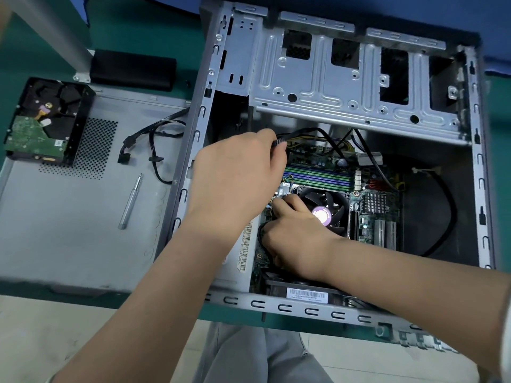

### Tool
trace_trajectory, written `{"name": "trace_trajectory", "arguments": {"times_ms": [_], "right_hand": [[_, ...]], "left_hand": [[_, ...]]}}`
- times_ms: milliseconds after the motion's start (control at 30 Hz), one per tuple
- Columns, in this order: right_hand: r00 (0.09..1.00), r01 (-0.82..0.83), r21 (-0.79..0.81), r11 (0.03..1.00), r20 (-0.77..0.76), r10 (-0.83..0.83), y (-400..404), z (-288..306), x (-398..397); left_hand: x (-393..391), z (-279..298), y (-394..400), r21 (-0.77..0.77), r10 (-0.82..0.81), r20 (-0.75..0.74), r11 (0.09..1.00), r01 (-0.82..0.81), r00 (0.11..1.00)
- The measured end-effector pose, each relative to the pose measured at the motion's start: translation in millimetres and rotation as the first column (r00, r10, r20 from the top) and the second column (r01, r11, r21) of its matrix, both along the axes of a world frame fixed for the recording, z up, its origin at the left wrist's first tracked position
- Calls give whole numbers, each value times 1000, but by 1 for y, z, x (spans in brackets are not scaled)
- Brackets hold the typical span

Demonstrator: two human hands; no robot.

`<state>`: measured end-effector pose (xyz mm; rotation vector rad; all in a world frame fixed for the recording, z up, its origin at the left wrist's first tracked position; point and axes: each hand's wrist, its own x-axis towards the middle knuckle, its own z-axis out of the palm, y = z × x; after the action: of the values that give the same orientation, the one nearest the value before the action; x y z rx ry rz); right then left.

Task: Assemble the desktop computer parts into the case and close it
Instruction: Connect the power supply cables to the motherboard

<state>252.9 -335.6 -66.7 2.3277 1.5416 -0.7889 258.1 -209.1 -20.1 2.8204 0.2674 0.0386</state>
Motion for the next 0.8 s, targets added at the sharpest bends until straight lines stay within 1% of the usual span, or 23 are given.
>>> {"name": "trace_trajectory", "arguments": {"times_ms": [233, 333, 600, 733, 800], "right_hand": [[997, -81, 5, 997, -19, 81, -2, 1, 7], [996, -74, 14, 997, -38, 75, -1, 2, 8], [1000, 11, 18, 1000, -17, -11, 1, -3, 3], [1000, -15, 12, 1000, -14, 15, 0, -4, 4], [1000, -17, 34, 999, -16, 18, -1, -6, 4]], "left_hand": [[1, -1, 1, -1, -6, 20, 1000, 6, 1000], [1, -1, 1, 2, -3, 22, 1000, 3, 1000], [2, -3, 1, 15, 12, 39, 1000, -13, 999], [2, -4, -1, 31, 21, 43, 999, -22, 999], [3, -5, 0, 43, 24, 47, 999, -26, 999]]}}
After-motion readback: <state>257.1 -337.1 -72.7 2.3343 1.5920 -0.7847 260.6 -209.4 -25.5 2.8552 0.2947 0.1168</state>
